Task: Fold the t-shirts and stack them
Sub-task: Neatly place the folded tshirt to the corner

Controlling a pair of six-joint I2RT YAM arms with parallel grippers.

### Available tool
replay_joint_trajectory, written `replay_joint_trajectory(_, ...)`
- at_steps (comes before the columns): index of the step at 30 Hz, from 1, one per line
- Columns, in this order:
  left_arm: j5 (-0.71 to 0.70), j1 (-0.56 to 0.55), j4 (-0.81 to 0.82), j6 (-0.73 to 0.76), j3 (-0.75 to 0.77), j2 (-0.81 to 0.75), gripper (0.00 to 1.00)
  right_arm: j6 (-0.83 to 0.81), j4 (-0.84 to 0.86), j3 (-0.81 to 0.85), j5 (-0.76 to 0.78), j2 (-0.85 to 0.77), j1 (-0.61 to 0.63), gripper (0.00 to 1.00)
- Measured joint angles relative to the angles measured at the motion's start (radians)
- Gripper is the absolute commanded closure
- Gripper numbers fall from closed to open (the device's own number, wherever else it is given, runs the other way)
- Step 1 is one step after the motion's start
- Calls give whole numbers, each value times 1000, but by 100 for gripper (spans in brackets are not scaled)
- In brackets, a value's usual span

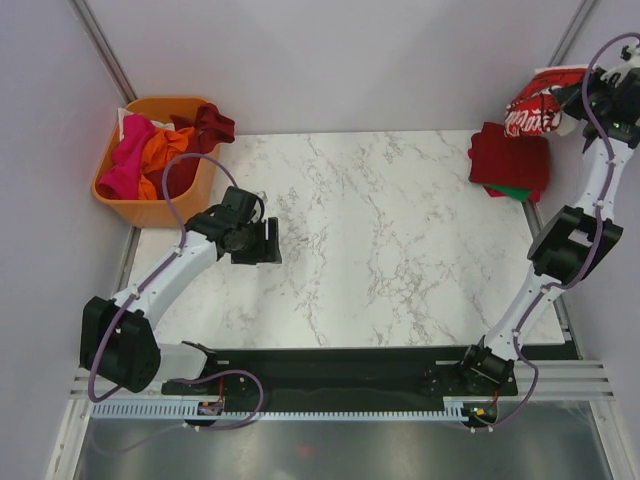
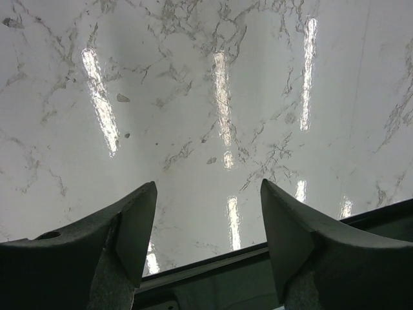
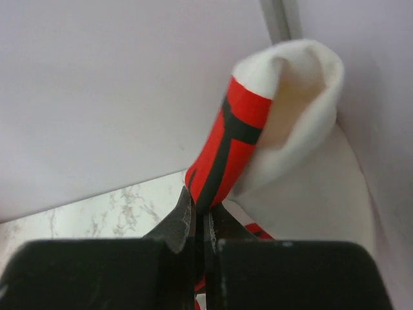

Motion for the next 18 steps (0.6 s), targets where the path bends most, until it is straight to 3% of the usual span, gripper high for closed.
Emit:
replay_joint_trajectory(6,0,-11,0,0,0,7,27,55,319,-267,-145,-13,-61,100)
replay_joint_trajectory(11,-5,-12,0,0,0,8,27,260,507,-406,-236,5,-35,100)
replay_joint_trajectory(14,-8,-12,0,0,0,8,27,412,583,-357,-261,62,-19,100)
replay_joint_trajectory(18,-11,-12,0,0,0,8,27,587,581,-61,-260,204,22,100)
